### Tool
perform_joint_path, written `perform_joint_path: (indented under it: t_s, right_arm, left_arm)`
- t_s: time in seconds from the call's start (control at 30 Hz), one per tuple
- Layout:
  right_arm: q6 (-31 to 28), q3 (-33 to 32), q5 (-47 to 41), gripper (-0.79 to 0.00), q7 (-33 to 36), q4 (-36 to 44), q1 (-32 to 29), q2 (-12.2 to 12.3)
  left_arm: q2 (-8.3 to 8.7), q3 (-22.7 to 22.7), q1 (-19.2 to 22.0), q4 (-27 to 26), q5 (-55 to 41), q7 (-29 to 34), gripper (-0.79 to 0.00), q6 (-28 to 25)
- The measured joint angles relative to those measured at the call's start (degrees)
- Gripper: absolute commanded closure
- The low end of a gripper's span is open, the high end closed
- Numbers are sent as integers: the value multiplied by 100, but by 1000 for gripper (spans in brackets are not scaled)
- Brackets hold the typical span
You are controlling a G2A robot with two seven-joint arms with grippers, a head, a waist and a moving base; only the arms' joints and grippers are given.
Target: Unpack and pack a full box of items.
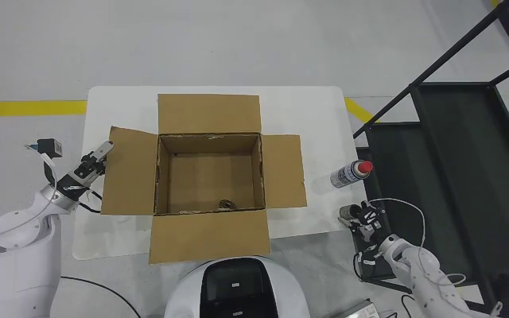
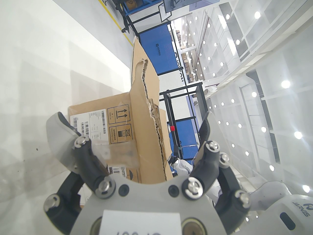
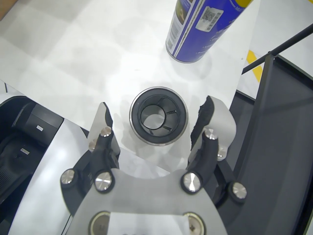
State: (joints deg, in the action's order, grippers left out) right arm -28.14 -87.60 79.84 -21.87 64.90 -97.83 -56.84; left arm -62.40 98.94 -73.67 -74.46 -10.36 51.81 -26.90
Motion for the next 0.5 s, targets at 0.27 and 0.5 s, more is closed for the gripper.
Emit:
perform_joint_path:
  t_s: [0.27,0.5]
  right_arm:
    - [-17,37,103,0,-118,-79,47,-4]
    - [-121,-22,86,0,-260,-77,6,8]
  left_arm:
    - [0,0,0,0,0,0,-785,0]
    - [0,0,0,0,0,0,-785,0]
